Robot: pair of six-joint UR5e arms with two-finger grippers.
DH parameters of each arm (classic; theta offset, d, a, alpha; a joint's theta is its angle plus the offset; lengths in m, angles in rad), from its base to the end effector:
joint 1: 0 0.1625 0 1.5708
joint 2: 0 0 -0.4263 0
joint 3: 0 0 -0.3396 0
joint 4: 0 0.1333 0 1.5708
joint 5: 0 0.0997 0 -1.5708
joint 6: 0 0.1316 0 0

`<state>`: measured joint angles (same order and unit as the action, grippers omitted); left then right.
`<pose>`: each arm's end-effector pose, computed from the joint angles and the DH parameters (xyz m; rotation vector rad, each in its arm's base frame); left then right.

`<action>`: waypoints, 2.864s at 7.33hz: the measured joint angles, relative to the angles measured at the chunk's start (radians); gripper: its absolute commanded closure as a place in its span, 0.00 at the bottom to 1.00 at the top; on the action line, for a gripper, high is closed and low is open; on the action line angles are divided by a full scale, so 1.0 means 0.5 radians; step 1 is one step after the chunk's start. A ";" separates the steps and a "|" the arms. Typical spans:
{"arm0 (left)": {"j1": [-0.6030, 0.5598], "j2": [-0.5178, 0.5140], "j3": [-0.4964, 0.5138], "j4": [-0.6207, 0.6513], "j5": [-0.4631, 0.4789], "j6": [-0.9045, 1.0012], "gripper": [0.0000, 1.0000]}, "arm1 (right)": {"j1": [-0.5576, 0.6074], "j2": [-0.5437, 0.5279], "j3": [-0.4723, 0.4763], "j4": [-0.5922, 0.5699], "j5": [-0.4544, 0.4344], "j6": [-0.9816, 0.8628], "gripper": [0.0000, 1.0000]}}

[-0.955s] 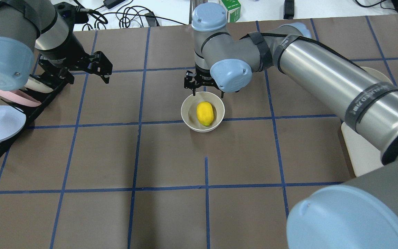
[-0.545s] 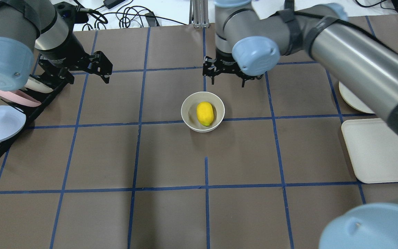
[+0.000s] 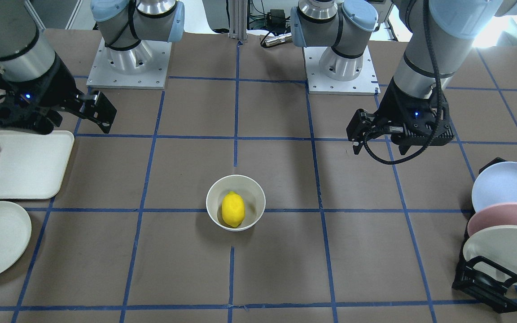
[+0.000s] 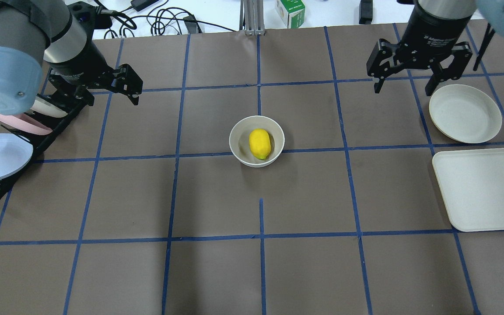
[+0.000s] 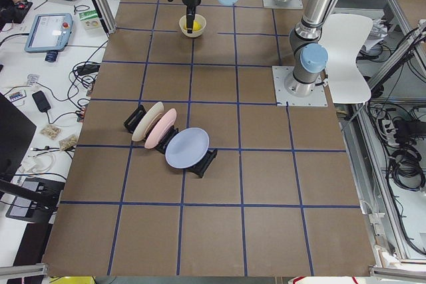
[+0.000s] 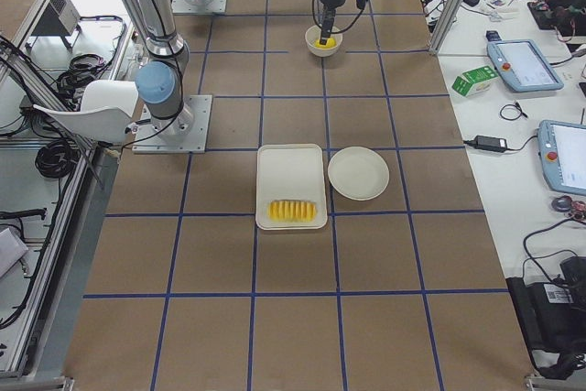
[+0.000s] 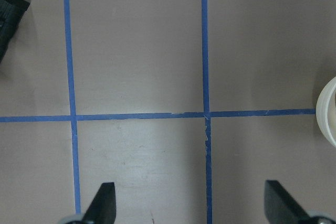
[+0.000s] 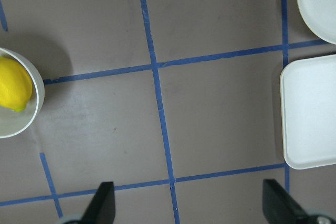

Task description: Place bowl and put lemon in it

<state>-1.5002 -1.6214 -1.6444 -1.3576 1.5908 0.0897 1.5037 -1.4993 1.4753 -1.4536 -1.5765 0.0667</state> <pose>-0.0972 -0.4776 0.4240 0.0283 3.1115 -0.1356 0.1016 -0.4648 0.4556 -0.2090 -3.1255 -0.1461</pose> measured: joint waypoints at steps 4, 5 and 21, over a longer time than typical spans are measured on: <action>0.001 0.001 0.000 0.000 -0.002 0.001 0.00 | 0.064 -0.180 0.200 0.016 0.069 0.111 0.00; 0.000 0.002 0.000 0.000 -0.004 0.000 0.00 | 0.066 -0.185 0.199 0.007 0.081 0.121 0.00; -0.083 0.087 0.018 -0.142 0.016 -0.075 0.00 | 0.061 -0.263 0.215 -0.021 0.041 0.133 0.00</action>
<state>-1.5416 -1.5779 -1.6352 -1.4285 1.5986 0.0522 1.5343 -1.6307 1.5829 -1.4643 -1.5560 0.1330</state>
